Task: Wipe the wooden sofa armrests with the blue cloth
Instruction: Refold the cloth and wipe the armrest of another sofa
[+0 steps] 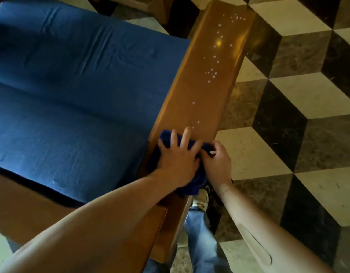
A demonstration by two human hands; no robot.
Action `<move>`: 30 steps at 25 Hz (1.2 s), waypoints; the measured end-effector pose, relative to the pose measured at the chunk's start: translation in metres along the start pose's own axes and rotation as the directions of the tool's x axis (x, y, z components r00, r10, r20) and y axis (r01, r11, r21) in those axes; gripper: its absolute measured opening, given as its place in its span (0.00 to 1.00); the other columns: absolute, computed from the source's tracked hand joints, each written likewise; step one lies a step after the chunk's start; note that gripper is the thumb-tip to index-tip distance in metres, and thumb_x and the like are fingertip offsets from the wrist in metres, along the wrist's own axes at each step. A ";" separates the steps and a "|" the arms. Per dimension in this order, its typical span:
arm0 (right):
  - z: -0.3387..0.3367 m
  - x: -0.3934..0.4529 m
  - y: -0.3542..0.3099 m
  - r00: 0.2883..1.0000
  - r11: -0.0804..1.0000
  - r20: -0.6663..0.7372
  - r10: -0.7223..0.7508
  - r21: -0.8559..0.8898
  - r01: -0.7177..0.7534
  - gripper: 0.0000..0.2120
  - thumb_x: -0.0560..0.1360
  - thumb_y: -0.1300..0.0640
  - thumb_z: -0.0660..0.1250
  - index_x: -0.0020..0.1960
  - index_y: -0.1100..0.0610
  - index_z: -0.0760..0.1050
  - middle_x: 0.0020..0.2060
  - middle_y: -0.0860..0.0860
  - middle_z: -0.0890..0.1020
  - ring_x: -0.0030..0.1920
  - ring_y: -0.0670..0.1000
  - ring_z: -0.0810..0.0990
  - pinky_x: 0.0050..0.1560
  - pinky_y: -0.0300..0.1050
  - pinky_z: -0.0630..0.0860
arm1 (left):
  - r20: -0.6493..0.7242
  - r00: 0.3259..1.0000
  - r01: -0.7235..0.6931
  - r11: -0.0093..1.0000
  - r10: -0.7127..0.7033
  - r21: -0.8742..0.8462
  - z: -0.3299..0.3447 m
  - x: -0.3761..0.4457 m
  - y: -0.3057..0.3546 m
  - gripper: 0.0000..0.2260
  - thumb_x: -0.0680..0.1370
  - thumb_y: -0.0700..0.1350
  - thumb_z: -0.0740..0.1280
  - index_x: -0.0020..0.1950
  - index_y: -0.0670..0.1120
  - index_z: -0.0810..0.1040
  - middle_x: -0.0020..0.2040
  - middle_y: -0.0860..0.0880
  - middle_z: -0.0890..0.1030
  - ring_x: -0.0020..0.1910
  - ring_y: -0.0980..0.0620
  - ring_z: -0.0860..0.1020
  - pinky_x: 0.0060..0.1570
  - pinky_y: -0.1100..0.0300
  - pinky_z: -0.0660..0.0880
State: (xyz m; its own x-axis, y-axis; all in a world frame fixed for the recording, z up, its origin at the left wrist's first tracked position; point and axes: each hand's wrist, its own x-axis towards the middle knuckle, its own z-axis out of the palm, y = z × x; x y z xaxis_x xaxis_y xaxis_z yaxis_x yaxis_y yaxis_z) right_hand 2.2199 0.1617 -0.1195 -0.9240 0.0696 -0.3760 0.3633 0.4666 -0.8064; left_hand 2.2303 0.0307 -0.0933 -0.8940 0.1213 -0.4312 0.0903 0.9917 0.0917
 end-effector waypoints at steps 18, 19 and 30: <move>-0.014 0.040 0.019 0.991 0.992 -0.074 0.112 0.059 -0.108 0.18 0.82 0.47 0.58 0.71 0.46 0.66 0.63 0.43 0.70 0.47 0.37 0.76 0.43 0.31 0.69 | -0.273 0.957 0.103 0.995 -0.100 -0.004 -0.005 0.158 -0.041 0.27 0.81 0.58 0.48 0.81 0.58 0.50 0.82 0.47 0.48 0.80 0.39 0.47 0.70 0.29 0.55; -0.014 0.043 0.018 0.981 0.990 -0.139 0.134 0.059 -0.127 0.19 0.82 0.48 0.58 0.72 0.48 0.66 0.64 0.45 0.71 0.47 0.38 0.74 0.42 0.30 0.68 | -0.275 0.954 0.125 0.992 -0.121 -0.003 0.006 0.130 -0.035 0.28 0.81 0.57 0.49 0.81 0.56 0.50 0.82 0.45 0.48 0.80 0.38 0.48 0.70 0.30 0.55; -0.025 0.113 0.007 0.886 0.997 -0.464 -0.007 0.069 0.045 0.16 0.83 0.55 0.57 0.69 0.55 0.72 0.60 0.54 0.77 0.57 0.50 0.75 0.52 0.32 0.64 | -0.148 0.839 -0.480 0.840 0.524 0.251 -0.011 0.157 -0.007 0.29 0.77 0.60 0.53 0.78 0.60 0.59 0.81 0.54 0.55 0.81 0.47 0.48 0.74 0.34 0.47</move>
State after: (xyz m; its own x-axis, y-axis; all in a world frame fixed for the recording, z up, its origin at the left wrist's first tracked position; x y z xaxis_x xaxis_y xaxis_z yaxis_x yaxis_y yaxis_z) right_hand 2.1150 0.1948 -0.1562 -0.8765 0.4675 -0.1151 0.3291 0.4072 -0.8520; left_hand 2.0851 0.0428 -0.1519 -0.7677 0.6149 -0.1805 0.6156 0.7858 0.0586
